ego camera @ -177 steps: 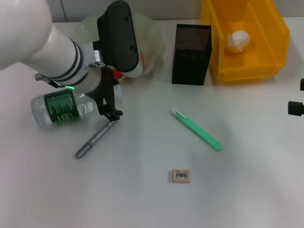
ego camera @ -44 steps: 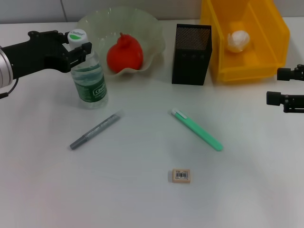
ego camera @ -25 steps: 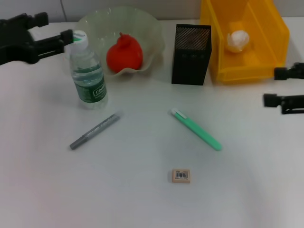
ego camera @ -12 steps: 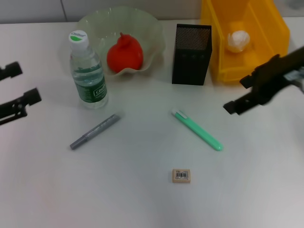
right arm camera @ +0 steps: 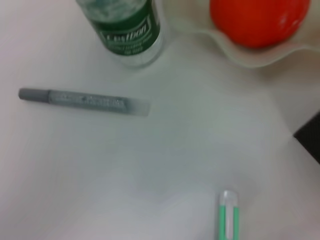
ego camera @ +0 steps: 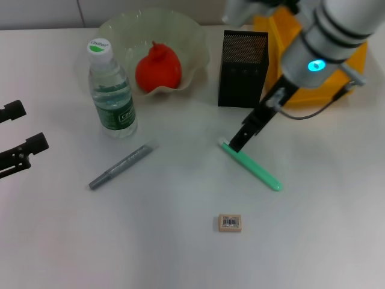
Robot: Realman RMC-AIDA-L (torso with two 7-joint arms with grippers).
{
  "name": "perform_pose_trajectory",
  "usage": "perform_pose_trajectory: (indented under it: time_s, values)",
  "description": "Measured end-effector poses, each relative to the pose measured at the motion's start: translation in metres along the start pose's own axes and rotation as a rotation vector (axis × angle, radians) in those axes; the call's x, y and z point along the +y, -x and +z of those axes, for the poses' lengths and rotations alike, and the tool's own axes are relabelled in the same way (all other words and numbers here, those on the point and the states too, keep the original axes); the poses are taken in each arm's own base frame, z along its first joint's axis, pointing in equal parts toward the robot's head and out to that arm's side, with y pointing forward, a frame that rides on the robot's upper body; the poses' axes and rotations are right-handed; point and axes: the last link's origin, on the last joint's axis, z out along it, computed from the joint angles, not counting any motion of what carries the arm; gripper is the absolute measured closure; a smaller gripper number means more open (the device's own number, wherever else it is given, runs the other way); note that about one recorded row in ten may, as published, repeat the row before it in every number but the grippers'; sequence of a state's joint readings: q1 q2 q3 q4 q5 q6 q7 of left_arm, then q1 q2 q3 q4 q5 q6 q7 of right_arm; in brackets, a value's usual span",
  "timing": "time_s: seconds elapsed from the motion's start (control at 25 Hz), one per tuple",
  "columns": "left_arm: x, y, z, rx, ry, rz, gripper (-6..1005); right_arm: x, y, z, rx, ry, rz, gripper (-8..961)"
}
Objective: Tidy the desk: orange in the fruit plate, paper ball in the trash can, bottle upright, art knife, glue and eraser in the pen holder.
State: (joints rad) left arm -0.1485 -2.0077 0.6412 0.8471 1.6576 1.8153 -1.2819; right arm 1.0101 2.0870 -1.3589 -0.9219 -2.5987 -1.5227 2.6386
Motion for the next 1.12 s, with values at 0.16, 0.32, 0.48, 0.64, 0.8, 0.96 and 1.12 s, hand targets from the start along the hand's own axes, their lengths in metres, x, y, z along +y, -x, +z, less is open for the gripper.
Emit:
perform_pose_trajectory:
  time_s: [0.16, 0.32, 0.48, 0.64, 0.8, 0.96, 1.12]
  values:
    - [0.000, 0.002, 0.003, 0.001, -0.003, 0.001, 197, 0.003, 0.007, 0.020, 0.032, -0.043, -0.013, 139]
    - [-0.001, 0.003, 0.004, 0.002, -0.006, -0.006, 197, 0.007, 0.010, 0.030, 0.043, -0.101, -0.029, 139]
    - [-0.003, 0.004, 0.005, 0.001, -0.013, -0.008, 197, 0.012, 0.011, 0.038, 0.035, -0.103, -0.041, 139]
    - [-0.003, 0.004, 0.005, 0.001, -0.017, -0.010, 197, 0.015, 0.010, 0.047, 0.036, -0.102, -0.045, 140]
    - [-0.003, 0.005, 0.006, 0.001, -0.017, -0.010, 197, 0.017, 0.008, 0.055, 0.037, -0.109, -0.056, 139]
    - [-0.003, 0.005, 0.006, 0.001, -0.017, -0.010, 197, 0.017, 0.007, 0.059, 0.042, -0.124, -0.071, 140]
    - [-0.003, 0.005, 0.006, 0.002, -0.019, -0.010, 197, 0.017, 0.006, 0.060, 0.044, -0.125, -0.066, 141]
